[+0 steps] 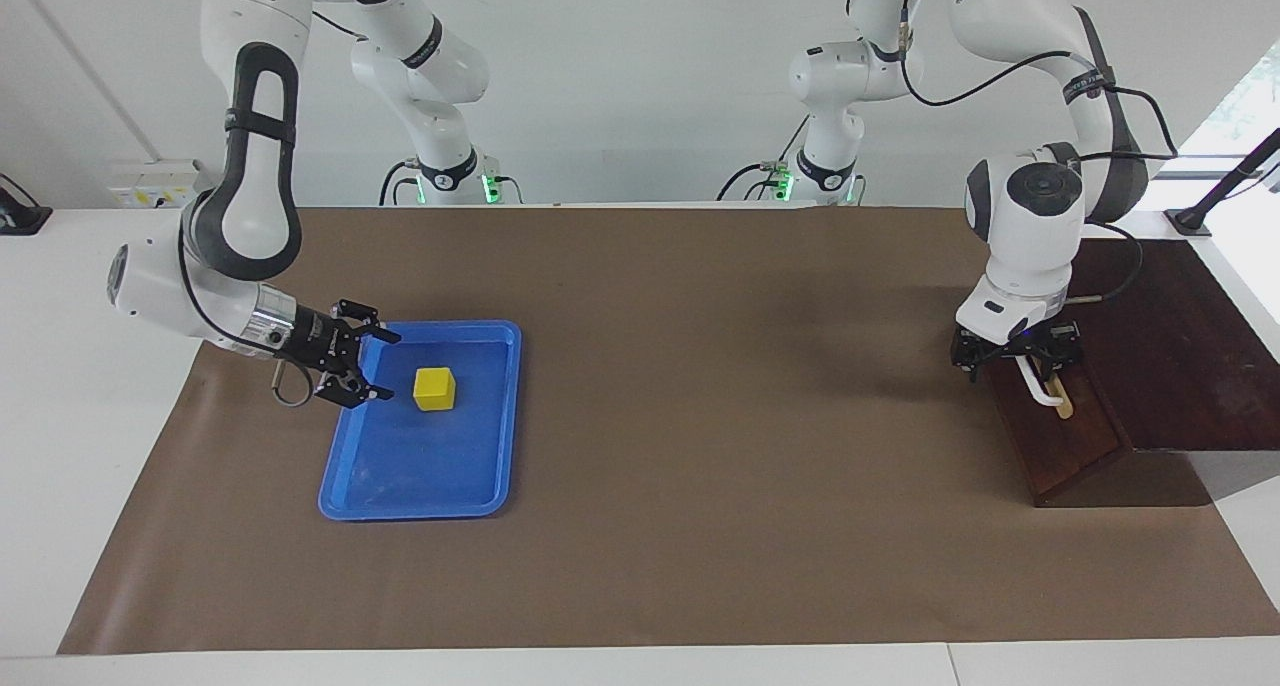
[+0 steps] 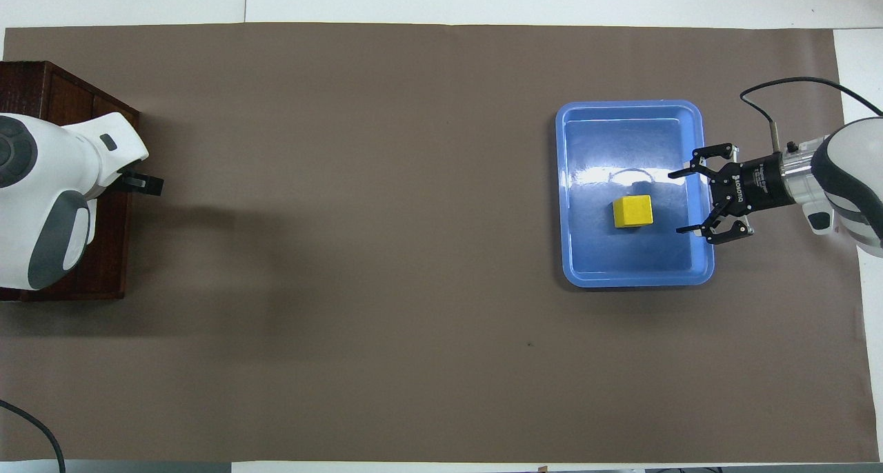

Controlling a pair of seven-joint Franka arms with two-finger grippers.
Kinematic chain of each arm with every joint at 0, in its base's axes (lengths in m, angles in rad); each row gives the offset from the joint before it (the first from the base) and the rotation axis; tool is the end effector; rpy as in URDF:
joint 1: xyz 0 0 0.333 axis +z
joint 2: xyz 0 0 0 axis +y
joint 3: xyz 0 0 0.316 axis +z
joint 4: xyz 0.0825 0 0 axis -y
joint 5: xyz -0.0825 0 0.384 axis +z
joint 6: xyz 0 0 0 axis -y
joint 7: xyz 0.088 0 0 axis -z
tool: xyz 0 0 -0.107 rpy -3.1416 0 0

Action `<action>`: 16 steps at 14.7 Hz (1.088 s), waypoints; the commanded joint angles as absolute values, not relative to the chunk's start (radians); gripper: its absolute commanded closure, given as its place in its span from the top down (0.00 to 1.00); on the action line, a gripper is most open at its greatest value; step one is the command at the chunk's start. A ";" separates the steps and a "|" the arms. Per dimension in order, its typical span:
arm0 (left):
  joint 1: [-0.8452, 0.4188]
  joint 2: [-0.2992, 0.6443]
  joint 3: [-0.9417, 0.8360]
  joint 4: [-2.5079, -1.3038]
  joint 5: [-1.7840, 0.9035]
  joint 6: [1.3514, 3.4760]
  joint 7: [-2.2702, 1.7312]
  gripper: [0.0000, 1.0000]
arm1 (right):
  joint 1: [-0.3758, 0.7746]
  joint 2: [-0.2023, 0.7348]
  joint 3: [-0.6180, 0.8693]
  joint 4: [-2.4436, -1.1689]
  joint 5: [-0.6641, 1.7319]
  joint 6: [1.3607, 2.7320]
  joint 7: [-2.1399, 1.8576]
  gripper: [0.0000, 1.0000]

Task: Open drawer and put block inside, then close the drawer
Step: 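Open the drawer with the left gripper while the right gripper reaches the block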

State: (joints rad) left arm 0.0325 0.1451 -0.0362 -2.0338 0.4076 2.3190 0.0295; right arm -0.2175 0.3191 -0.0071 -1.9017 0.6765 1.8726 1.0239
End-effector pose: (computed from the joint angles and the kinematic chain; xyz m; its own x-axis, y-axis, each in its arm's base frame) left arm 0.5926 0.0057 0.3897 0.9503 -0.2994 0.0859 -0.2576 -0.9106 -0.3232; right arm 0.5853 -0.0847 0.3231 -0.0289 -0.7772 -0.6285 -0.9967 -0.0254 0.0773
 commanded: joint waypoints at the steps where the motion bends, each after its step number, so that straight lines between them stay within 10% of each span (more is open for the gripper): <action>1: 0.041 0.149 -0.040 -2.059 0.428 2.356 0.023 1.00 | -0.233 0.327 0.003 -1.933 0.722 1.925 0.970 1.00; 16: -0.248 0.149 -0.041 -2.025 0.385 2.260 -0.251 1.00 | -0.181 0.337 0.005 -2.056 0.825 2.102 0.870 1.00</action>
State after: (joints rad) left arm -0.2016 0.1502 -0.0489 -2.0345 0.4052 2.2850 -0.2220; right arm -0.1884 0.3546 0.0023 -2.0194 0.7869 2.0683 0.9185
